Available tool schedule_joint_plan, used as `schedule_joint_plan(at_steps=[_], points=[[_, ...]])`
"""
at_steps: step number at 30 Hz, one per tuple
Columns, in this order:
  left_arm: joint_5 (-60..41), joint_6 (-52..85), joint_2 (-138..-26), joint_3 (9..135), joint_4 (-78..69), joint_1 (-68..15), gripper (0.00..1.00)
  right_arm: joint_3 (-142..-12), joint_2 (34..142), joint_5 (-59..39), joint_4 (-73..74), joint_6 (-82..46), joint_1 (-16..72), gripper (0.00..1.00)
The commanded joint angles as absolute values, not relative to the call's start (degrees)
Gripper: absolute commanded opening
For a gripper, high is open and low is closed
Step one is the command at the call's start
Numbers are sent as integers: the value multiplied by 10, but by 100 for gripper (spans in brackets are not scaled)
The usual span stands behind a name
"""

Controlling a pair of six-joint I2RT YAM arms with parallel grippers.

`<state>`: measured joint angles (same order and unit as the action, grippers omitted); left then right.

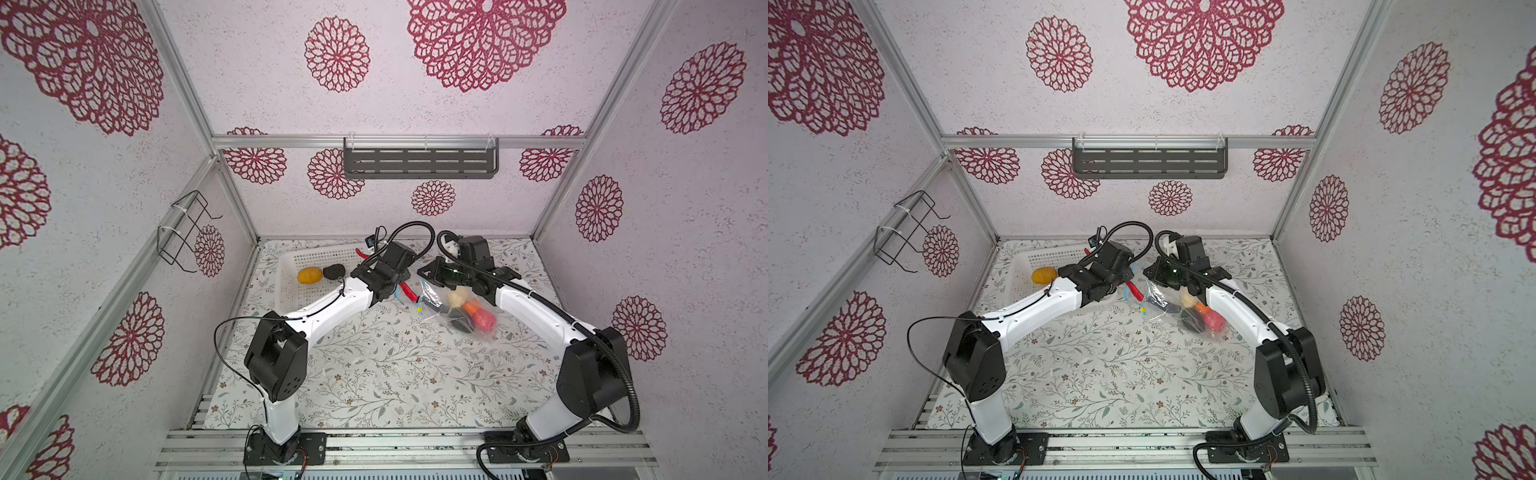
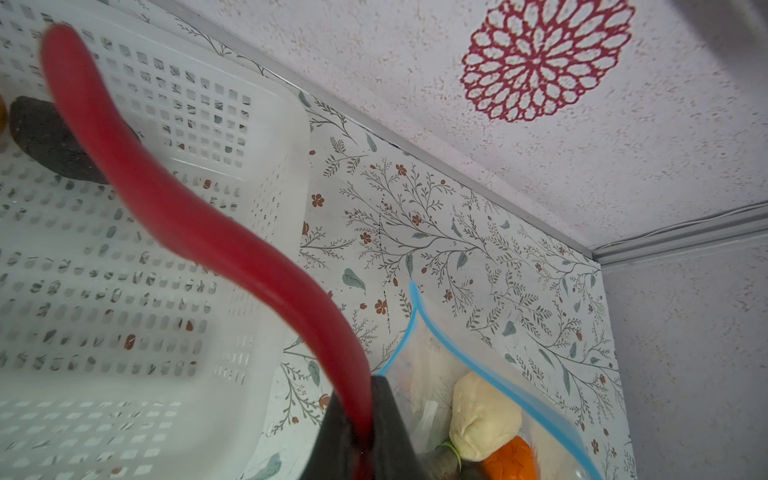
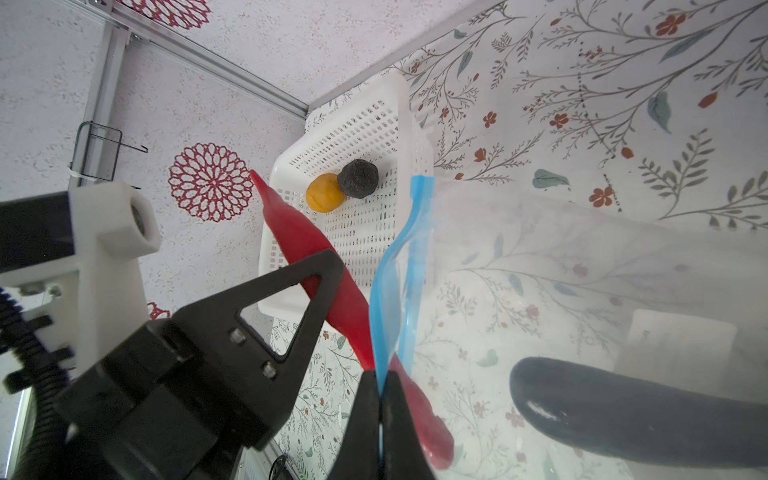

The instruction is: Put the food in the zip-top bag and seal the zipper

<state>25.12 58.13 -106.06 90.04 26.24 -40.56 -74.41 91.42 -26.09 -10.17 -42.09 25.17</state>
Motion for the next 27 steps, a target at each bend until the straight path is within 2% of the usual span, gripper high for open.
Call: schedule_joint_plan(at_steps=[1,8,27], points=[[266,568,-1075,923,264,-419,11,-757,906,-279,-76,-429,247,0],[262,563,-1080,945,272,-436,12,-754,904,-282,-75,-430,240,0],[229,547,-1100,957,265,-449,26,-749,897,-282,-72,-432,236,0]])
